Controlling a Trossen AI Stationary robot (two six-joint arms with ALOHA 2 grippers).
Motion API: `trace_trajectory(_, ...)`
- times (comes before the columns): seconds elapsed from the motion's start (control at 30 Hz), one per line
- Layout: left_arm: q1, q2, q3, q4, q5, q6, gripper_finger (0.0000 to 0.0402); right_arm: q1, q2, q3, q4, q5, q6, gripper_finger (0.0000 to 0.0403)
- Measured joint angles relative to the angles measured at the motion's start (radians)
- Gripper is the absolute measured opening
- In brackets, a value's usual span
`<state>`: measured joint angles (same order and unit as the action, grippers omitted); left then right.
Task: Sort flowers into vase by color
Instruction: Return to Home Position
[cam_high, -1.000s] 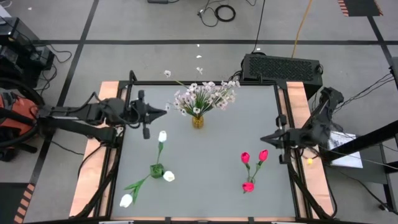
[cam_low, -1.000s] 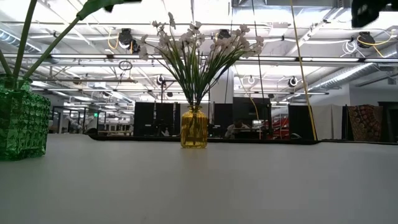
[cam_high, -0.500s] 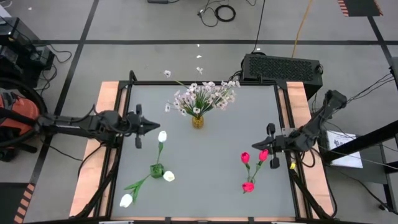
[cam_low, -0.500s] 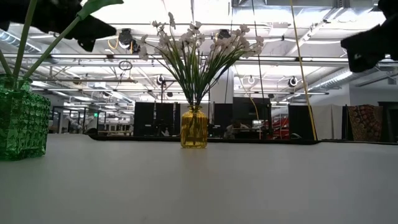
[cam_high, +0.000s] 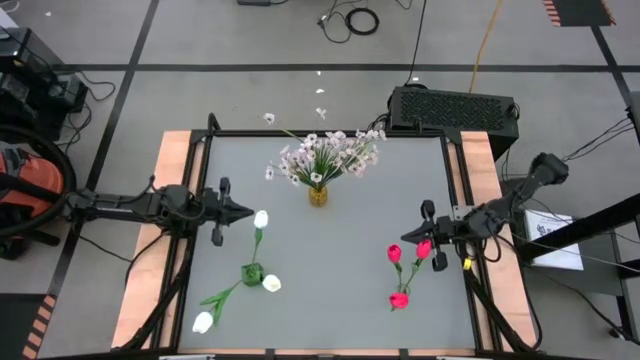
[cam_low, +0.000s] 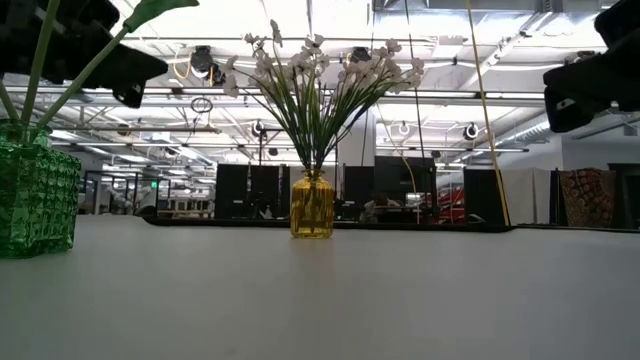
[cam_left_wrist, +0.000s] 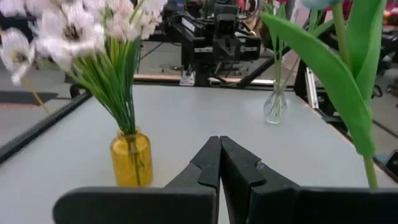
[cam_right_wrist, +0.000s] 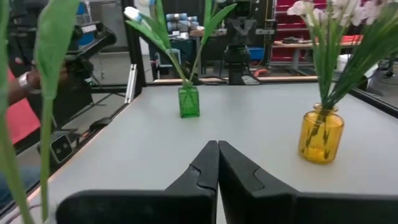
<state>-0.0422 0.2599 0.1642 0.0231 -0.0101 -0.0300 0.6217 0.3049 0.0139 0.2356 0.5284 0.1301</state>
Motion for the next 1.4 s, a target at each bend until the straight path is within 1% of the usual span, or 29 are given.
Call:
trace_trajectory(0.17,0.0,-0.06,-0.049,0.009,0.01,-0.018,0.0004,-0.074,-0.015,0.0,-0.001,-0.064,-0.009,0.0)
trace_trajectory(0.3,-0.005,-0.105,-0.089,0.024,0.009,-0.033,0.0003,-0.109,-0.021,0.0,-0.002,-0.064,-0.021,0.0)
trace_trajectory(0.47,-0.019,-0.146,-0.156,0.05,-0.003,-0.016,0.0002,-0.132,-0.021,0.001,-0.035,-0.064,-0.012,0.0)
trace_trajectory(0.6,-0.033,-0.154,-0.157,0.038,-0.022,-0.011,0.0001,-0.149,-0.025,0.001,-0.038,-0.066,-0.014,0.0)
trace_trajectory(0.67,-0.04,-0.155,-0.157,0.04,-0.044,0.003,0.0001,-0.159,-0.04,0.001,-0.04,-0.101,-0.029,0.0)
trace_trajectory(0.77,-0.043,-0.154,-0.157,0.034,-0.08,0.009,0.0002,-0.184,-0.088,0.001,-0.062,-0.193,-0.05,0.0)
trace_trajectory(0.8,-0.043,-0.154,-0.157,0.031,-0.086,0.009,0.0004,-0.196,-0.109,0.002,-0.08,-0.197,-0.052,0.0)
trace_trajectory(0.93,-0.043,-0.154,-0.157,0.019,-0.091,0.01,0.0013,-0.259,-0.199,0.002,-0.179,-0.236,-0.051,0.0)
trace_trajectory(1.03,-0.043,-0.154,-0.158,0.012,-0.091,0.01,0.0015,-0.313,-0.238,0.002,-0.18,-0.315,-0.06,0.0)
trace_trajectory(1.17,-0.043,-0.154,-0.158,0.01,-0.091,0.01,0.0016,-0.384,-0.257,0.002,-0.194,-0.369,-0.092,0.0)
trace_trajectory(1.4,-0.043,-0.154,-0.158,0.008,-0.091,0.011,0.0017,-0.513,-0.263,0.002,-0.203,-0.507,-0.137,0.0)
